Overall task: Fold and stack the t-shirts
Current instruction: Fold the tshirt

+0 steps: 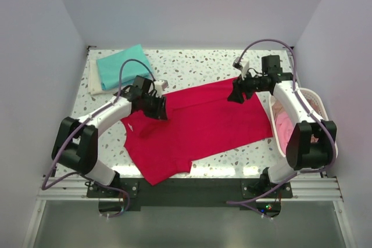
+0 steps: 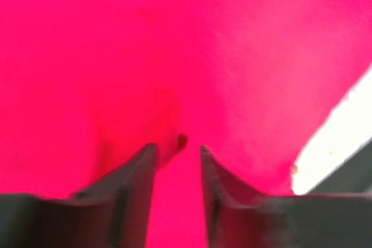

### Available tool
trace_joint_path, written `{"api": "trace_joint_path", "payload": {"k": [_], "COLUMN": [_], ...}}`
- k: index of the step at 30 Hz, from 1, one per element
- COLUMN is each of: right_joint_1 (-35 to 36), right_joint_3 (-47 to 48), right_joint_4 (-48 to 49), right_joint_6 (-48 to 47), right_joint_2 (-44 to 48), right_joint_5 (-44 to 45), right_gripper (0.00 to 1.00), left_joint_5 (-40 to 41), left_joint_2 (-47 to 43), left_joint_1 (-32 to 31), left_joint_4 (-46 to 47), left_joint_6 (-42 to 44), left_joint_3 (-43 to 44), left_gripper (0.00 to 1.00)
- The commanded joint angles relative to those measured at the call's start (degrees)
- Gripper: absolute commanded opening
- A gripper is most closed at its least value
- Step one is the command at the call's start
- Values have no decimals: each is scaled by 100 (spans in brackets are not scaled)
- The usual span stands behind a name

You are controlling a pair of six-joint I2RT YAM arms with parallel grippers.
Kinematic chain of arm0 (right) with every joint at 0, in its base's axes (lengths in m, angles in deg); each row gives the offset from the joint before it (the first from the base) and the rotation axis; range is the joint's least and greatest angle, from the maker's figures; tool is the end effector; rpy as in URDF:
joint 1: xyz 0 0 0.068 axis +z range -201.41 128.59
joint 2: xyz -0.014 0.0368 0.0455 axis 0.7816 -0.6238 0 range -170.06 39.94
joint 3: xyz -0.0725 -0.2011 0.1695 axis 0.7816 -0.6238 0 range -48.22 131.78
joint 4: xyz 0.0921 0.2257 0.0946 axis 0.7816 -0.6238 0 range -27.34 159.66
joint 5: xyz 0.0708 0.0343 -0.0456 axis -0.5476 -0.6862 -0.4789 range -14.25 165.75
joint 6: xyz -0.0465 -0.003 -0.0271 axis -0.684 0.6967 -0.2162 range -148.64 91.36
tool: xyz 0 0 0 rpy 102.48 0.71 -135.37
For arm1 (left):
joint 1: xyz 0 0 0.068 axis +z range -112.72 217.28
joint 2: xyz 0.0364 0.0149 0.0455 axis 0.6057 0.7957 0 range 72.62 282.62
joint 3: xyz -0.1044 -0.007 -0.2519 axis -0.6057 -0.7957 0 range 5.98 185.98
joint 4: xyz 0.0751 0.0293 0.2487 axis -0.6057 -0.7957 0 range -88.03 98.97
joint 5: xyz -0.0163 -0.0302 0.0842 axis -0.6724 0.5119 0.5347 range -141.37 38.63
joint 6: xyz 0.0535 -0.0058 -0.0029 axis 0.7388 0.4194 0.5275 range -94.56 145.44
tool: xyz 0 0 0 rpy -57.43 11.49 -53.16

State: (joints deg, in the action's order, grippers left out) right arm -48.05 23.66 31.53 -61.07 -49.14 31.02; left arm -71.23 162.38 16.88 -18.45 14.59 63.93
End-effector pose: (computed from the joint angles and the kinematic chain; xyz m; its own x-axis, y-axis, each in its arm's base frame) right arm 0.3221 0.0439 0.2806 -0.4565 -0.4084 -0.7904 -0.8127 0.5530 0.1837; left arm 0.2898 -0.1206 0.2070 -0.8833 0.1395 -0.4477 0.3304 0.8627 -0.3830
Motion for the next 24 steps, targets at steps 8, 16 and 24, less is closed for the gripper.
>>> {"api": "trace_joint_path", "payload": {"k": [8,16,24], "right_joint_1": [-2,7,288], "right_joint_3": [63,572,1636], "right_joint_4": [-63,165,622], "right_joint_6": [-71,561,878], "right_joint_2": [31,-995,-2543], "right_joint_5": [122,1334,2476], "right_gripper": [60,37,22], "left_joint_5": [-934,843,1440], "left_joint_2": [-1284,-1576,92], "left_joint_1": [-421,623,1074], "left_joint_4": [79,728,1098], "left_joint_6": [-435,-1041,-1217], "left_joint_3": [-795,-829,-355], "left_gripper": [60,55,37]}}
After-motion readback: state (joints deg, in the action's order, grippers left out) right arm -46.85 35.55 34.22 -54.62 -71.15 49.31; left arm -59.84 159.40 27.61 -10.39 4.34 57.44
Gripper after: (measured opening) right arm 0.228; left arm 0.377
